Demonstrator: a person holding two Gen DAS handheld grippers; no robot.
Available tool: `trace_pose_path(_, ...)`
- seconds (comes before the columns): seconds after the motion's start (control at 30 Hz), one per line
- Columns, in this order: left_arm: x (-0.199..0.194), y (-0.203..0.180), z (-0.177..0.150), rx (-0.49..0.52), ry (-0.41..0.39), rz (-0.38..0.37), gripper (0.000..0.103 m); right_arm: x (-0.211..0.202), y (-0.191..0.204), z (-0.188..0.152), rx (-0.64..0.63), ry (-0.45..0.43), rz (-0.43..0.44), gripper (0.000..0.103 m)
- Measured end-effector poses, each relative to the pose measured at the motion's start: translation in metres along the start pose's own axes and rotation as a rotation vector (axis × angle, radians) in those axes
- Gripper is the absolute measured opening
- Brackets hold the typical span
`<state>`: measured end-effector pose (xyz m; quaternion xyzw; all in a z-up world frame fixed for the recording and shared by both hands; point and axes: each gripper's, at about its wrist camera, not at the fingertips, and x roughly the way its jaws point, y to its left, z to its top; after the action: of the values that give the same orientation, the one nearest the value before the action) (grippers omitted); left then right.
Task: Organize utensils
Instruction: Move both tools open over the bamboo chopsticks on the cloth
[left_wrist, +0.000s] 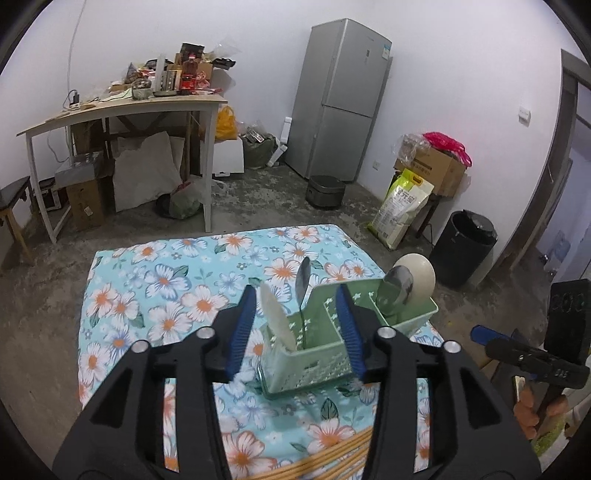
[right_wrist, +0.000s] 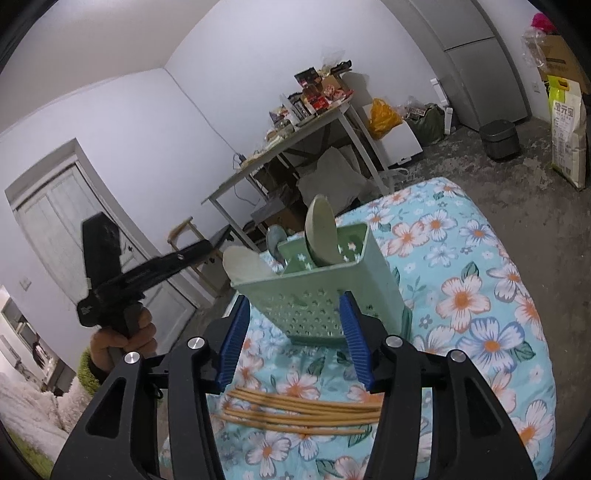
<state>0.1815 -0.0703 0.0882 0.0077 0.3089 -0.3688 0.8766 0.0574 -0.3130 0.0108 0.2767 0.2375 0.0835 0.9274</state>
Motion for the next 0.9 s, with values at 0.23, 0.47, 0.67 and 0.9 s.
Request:
trace_pose_path(0.23, -0.026, 0.011, -0.040, -0.043, 0.019, 0.012, 0.067, 0.013, 0.008, -0.029, -0.046, 0.107, -0.096, 0.062)
trace_pose_path(0.47, -0.038, 0.015, -0.093, -0.084, 0.112, 0.027, 0.083, 0.029, 0.020, -0.072, -0.164, 0.251, -0.299, 0.071)
trace_pose_path(0.67, -0.041, 0.007, -0.148, -0.117, 0.224, 0.036, 0.086, 0.039, 0.023, -0.105, -0.202, 0.356, -0.352, 0.074)
trace_pose_path(0.9, -0.025, 0.002, -0.202, -0.132, 0.375, 0.085, 0.086, 0.060, 0.017, -0.140, -0.220, 0.456, -0.464, 0.075)
